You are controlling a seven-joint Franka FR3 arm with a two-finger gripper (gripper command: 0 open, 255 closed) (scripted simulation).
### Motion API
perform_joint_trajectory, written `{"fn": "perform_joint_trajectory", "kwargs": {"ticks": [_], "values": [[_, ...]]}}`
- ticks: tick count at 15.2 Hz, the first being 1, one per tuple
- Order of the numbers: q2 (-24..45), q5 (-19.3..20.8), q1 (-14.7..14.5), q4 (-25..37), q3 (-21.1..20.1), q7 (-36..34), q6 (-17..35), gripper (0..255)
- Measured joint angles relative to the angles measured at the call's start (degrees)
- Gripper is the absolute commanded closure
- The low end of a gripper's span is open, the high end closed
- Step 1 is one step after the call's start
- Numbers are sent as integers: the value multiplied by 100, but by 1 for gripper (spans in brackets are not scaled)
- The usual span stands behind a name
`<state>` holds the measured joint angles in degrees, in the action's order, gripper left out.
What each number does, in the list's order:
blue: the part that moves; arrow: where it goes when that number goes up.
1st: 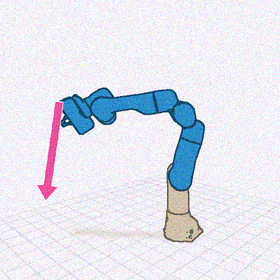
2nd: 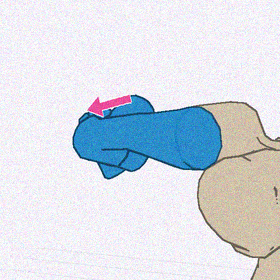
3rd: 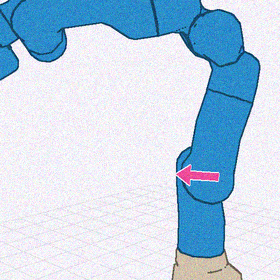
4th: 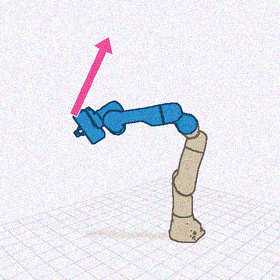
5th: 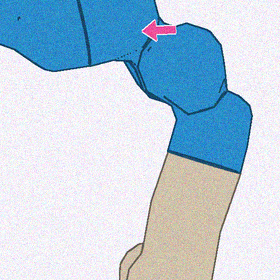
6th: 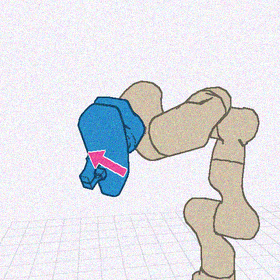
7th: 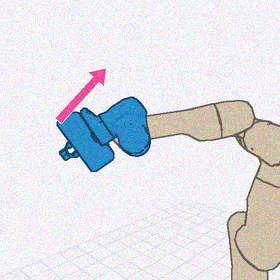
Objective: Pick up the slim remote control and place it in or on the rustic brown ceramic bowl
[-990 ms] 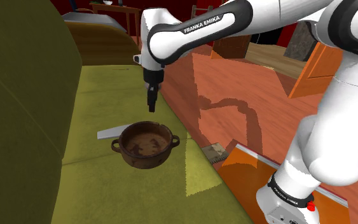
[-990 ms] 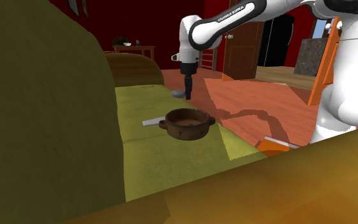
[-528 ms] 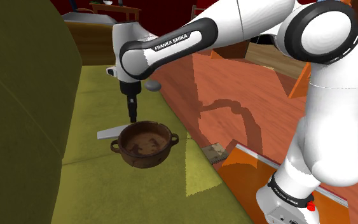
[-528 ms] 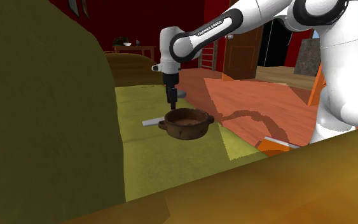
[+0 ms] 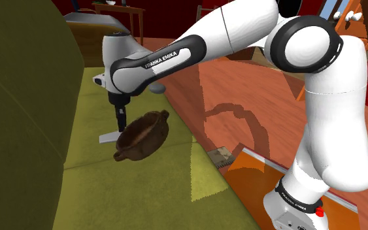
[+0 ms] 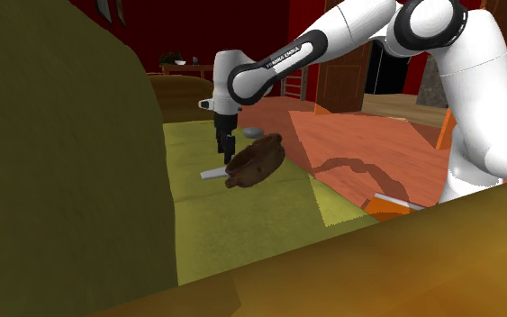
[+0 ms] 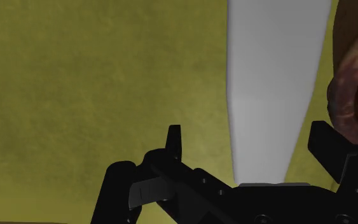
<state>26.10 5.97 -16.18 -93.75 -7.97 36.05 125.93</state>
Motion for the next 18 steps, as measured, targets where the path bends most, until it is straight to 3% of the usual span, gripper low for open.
{"fn": "perform_joint_trajectory", "kwargs": {"ticks": [2,5,10,11,18], "values": [[114,8,-31,-65,4,-11,330,0],[140,5,-52,-189,8,-17,-185,0],[150,4,-59,-201,7,-18,-304,0],[150,4,-59,-202,7,-18,-306,255],[151,4,-60,-202,7,-19,-308,255]]}}
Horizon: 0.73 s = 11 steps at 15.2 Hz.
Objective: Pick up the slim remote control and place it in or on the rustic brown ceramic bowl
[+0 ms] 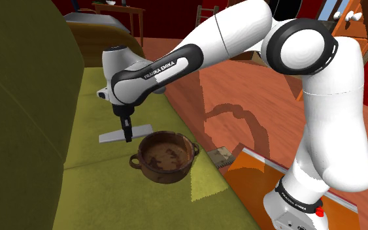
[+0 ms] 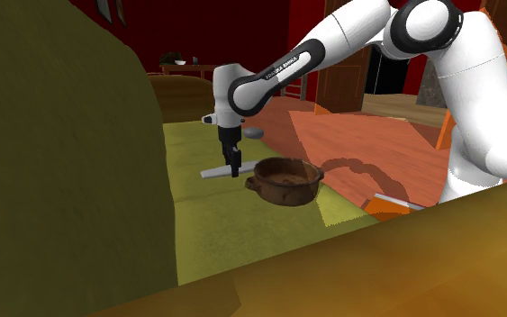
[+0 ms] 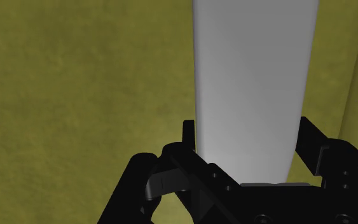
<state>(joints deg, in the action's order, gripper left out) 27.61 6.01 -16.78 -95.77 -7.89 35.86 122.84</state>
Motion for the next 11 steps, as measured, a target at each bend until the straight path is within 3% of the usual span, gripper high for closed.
{"fn": "perform_joint_trajectory", "kwargs": {"ticks": [11], "values": [[-214,-47,14,236,-21,46,-445,255]]}}
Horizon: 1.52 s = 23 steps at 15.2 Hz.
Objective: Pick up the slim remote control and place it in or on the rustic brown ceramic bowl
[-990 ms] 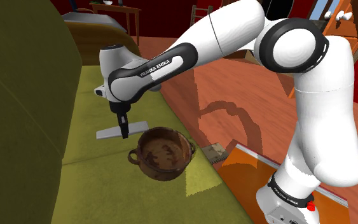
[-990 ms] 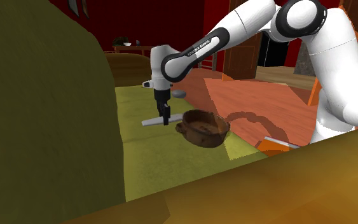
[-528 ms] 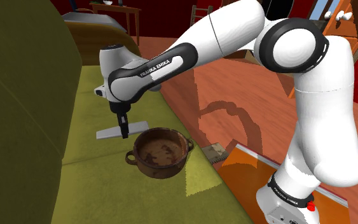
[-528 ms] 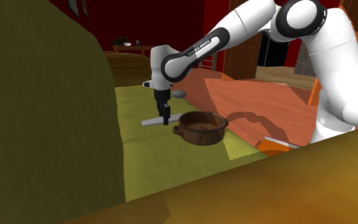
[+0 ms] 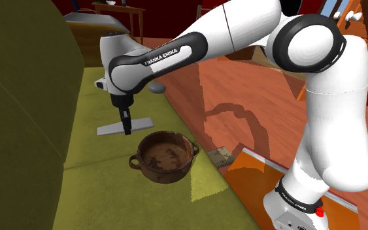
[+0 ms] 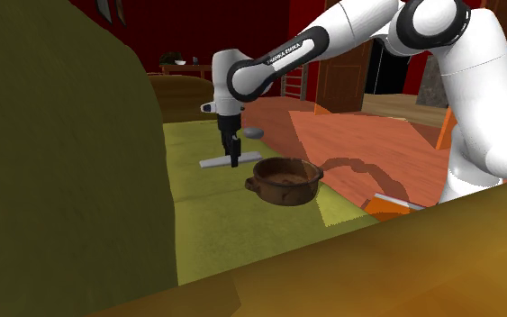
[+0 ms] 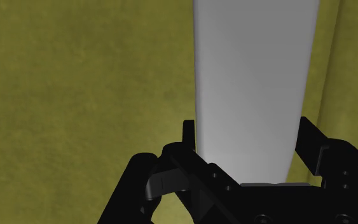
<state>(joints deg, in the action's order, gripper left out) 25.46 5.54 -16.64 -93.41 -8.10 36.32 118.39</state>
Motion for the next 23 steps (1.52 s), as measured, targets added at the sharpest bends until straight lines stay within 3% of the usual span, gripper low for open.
{"fn": "perform_joint_trajectory", "kwargs": {"ticks": [21,23], "values": [[-377,-87,-8,1062,-40,83,-1433,255],[-641,-115,-35,744,-72,14,-1382,255]]}}
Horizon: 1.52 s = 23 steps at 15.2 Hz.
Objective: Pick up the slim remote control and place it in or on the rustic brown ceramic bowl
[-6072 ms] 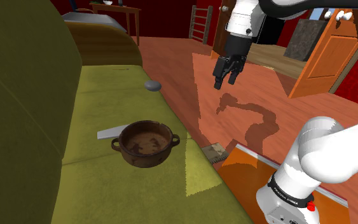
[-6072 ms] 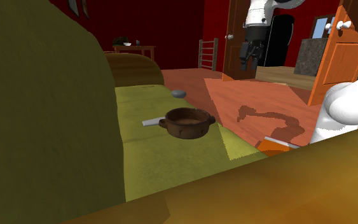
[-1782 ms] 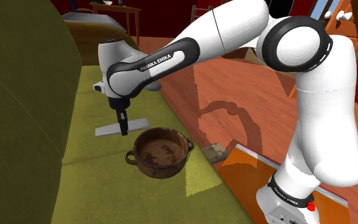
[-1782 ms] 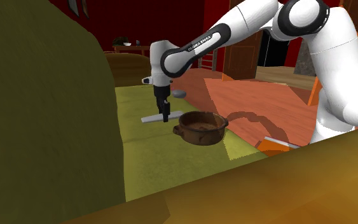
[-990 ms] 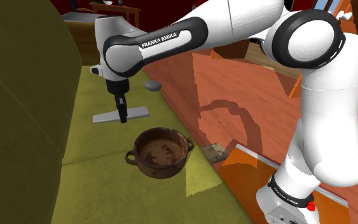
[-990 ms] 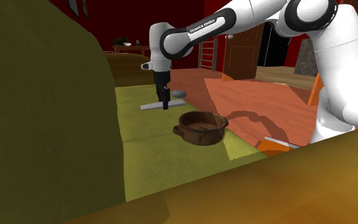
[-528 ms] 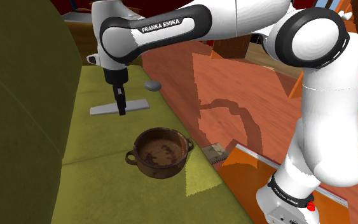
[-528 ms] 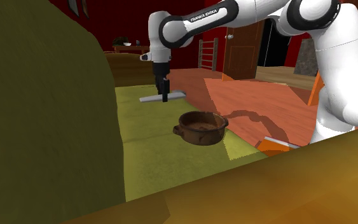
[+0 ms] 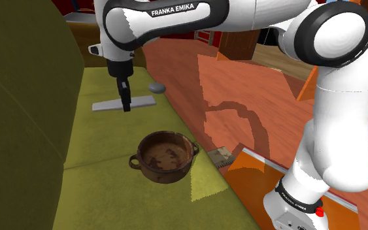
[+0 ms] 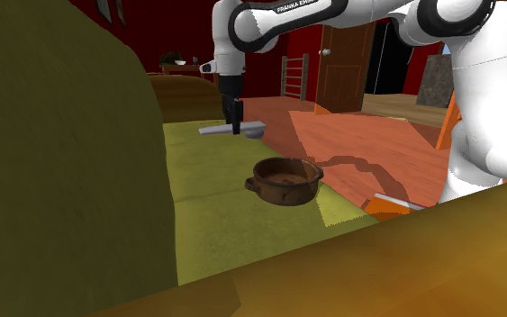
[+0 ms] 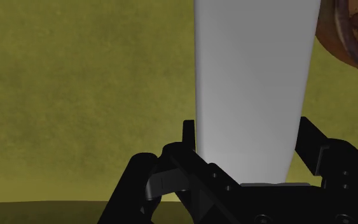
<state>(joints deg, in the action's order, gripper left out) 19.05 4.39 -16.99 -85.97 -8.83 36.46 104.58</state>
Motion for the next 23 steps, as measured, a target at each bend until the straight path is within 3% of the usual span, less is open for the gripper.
{"fn": "perform_joint_trajectory", "kwargs": {"ticks": [10,23], "values": [[-2055,-324,-190,-2662,-252,-410,625,255],[-1952,-292,-209,-3480,-275,-492,1537,255]]}}
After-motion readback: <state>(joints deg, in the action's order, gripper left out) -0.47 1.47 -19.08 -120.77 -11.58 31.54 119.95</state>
